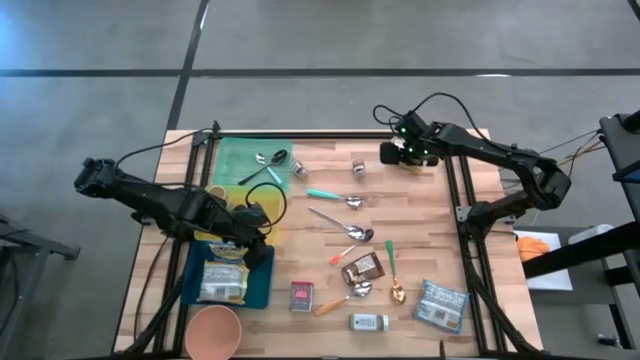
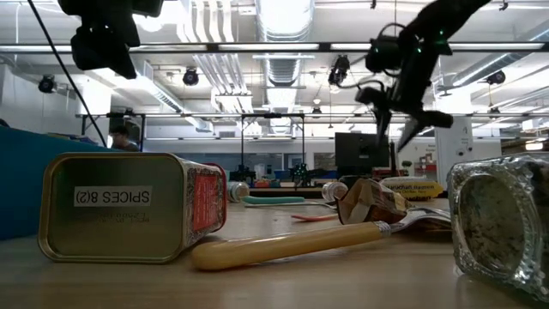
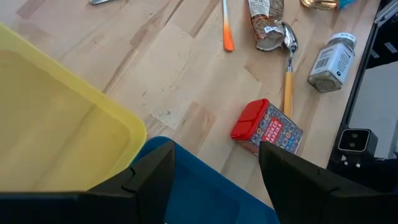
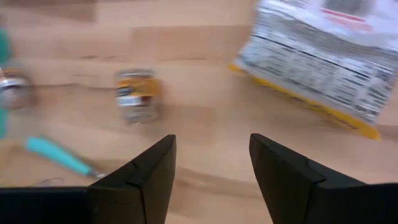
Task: Pick & Place Food Item
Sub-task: Put the right brown seasoning bottle into the yellow bin
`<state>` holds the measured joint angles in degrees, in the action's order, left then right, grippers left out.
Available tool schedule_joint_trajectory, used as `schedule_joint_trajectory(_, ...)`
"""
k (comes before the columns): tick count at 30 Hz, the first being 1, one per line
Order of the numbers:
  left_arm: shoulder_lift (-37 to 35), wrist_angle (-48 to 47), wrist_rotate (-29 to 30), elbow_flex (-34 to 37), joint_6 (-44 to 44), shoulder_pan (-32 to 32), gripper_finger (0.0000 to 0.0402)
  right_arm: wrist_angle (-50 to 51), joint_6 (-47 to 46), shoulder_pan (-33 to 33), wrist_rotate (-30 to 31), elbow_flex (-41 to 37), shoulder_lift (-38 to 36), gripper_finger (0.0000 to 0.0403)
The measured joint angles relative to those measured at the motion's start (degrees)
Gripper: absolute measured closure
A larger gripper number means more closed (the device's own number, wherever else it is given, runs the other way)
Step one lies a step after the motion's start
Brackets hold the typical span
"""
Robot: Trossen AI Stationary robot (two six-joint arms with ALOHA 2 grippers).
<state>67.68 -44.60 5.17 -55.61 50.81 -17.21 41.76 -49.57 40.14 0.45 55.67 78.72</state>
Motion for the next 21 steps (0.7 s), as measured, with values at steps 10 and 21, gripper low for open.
schedule_joint_trajectory(10, 0.0, 0.0, 0.01, 0.0, 0.02, 0.21, 0.0165, -3.91, -4.63, 4.76, -0.4, -9.55, -0.23, 0.0091)
schedule_joint_trajectory(21, 0.0, -0.02, -0.12, 0.02, -1.28, 0.81, 0.0165, -5.2, -4.13, 4.37, -0.05, -9.95, -0.76, 0.0032)
